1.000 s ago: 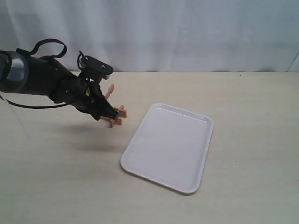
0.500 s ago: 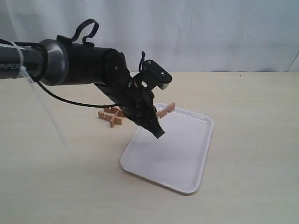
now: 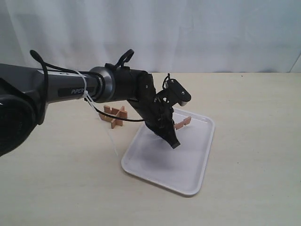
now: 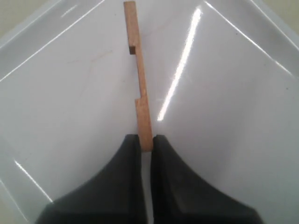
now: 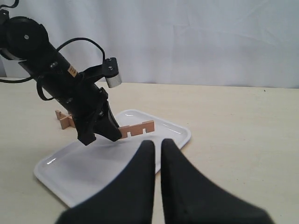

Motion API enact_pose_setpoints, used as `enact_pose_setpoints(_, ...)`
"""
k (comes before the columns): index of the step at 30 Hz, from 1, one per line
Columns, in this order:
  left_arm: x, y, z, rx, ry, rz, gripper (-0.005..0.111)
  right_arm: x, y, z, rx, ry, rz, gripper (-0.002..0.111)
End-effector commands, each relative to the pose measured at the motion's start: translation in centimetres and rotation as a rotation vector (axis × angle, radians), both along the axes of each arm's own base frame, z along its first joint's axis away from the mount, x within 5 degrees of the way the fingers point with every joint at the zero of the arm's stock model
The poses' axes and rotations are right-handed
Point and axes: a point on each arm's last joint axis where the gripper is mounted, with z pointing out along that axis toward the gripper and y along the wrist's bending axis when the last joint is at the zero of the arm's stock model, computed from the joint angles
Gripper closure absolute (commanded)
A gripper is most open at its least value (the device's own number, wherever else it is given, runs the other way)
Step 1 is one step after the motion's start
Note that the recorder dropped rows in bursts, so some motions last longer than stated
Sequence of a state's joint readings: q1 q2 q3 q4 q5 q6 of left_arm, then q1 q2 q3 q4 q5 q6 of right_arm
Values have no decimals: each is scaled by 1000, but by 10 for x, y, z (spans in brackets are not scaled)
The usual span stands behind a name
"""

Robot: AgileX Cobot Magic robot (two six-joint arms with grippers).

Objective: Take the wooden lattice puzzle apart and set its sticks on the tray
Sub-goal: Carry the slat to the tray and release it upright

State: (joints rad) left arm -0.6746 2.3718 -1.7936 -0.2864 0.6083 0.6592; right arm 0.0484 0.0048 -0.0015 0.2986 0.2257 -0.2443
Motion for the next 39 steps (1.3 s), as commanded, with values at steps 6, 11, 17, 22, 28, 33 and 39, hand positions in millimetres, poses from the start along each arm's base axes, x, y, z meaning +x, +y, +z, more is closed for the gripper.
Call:
enact_pose_setpoints(6,2,-4,-2,-33,3,32,106,0,0,-1,-3,0,2,104)
enact_pose_setpoints(11,1,-4,-17,-27,50,72,106,0,0,-1,-3,0,2,104)
enact_pose_setpoints(17,0,-3,-29,-10,70,72,106,0,0,-1,-3,0,2,104)
enact_pose_setpoints(22,2,-4,-26,-17,64,71,86,0,0,-1,-3,0,2,104)
enact_pose_setpoints(28,3,-6,-15,-42,46,78,49,0,0,-1,-3,0,2,104)
enact_pose_setpoints(33,3,-6,4,-66,23,76,32,0,0,-1,-3,0,2,104)
enact_pose_setpoints(39,-2,-1,53,-97,-11,58,33,0,0,-1,-3,0,2,104)
